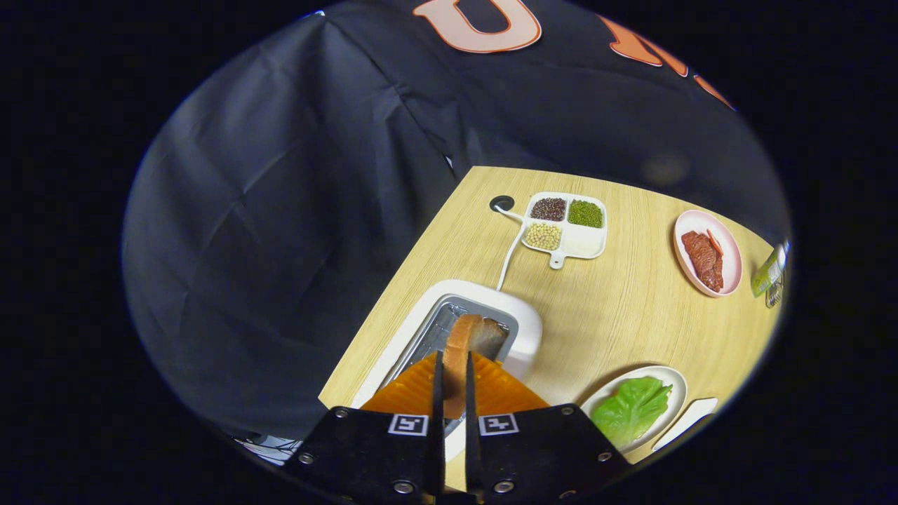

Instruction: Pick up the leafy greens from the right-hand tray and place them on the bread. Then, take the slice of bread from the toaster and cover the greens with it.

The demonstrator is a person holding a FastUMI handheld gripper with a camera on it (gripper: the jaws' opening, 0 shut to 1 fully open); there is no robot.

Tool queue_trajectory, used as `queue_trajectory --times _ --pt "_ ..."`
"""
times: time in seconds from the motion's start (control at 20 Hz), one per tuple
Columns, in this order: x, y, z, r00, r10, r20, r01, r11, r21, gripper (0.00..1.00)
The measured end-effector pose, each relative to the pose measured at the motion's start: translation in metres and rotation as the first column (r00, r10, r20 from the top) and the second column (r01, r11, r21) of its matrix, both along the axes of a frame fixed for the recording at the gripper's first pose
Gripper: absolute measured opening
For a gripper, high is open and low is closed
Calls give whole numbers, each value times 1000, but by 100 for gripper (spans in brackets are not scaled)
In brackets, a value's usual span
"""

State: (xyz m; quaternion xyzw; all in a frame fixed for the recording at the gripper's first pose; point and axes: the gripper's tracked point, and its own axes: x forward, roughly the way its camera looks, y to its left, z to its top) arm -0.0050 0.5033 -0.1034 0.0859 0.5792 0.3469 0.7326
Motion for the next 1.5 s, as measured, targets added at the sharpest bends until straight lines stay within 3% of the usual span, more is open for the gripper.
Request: queue_trajectory --times 0.4,0.8,1.5 --pt "0 -31 33 999 -43 17 41 990 135 9" --pt "-6 -90 70 991 -119 61 98 957 275 9" --pt "-27 -186 2 971 -240 -22 237 935 263 9"
